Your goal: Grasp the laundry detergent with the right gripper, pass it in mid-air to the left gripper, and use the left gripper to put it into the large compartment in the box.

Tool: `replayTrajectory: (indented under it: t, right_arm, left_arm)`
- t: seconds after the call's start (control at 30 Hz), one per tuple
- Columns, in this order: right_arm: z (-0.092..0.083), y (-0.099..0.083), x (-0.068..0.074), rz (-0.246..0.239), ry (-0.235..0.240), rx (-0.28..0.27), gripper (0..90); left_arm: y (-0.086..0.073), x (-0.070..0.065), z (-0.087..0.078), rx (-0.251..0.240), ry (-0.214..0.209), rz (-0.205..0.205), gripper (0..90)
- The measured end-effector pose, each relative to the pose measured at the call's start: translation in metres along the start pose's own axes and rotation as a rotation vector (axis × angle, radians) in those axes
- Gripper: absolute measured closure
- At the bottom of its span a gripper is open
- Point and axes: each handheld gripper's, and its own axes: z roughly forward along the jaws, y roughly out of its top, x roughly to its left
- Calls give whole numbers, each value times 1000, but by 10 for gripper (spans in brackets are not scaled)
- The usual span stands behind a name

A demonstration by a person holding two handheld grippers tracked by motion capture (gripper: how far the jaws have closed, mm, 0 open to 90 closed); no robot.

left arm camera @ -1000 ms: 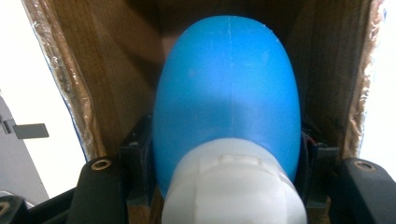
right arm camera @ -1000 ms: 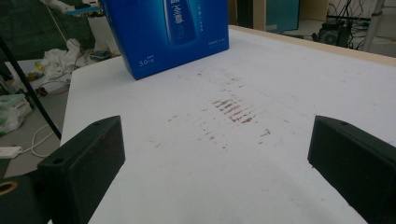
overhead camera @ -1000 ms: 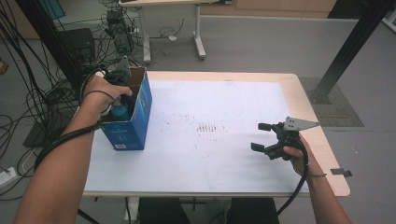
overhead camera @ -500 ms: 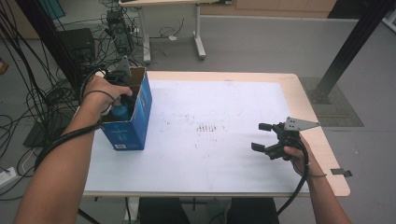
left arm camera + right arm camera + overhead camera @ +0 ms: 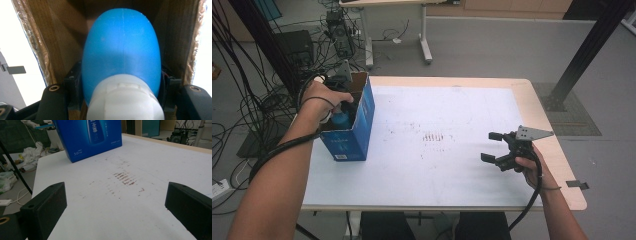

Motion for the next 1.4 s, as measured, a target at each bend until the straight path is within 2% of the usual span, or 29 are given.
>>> replayTrajectory:
  t: [0.7, 0.97, 1.2, 1.4]
  right_arm:
    - [3, 0, 1, 0, 5, -1, 38]
    - [3, 0, 1, 1, 6, -2, 38]
    - [4, 0, 1, 2, 5, 0, 37]
    - [6, 1, 2, -1, 7, -4, 37]
  left_arm:
    - [0, -1, 1, 3, -10, 7, 368]
    - [-1, 2, 0, 2, -14, -2, 334]
    - [-4, 0, -15, -10, -30, 7, 348]
    - [-7, -2, -27, -20, -27, 16, 346]
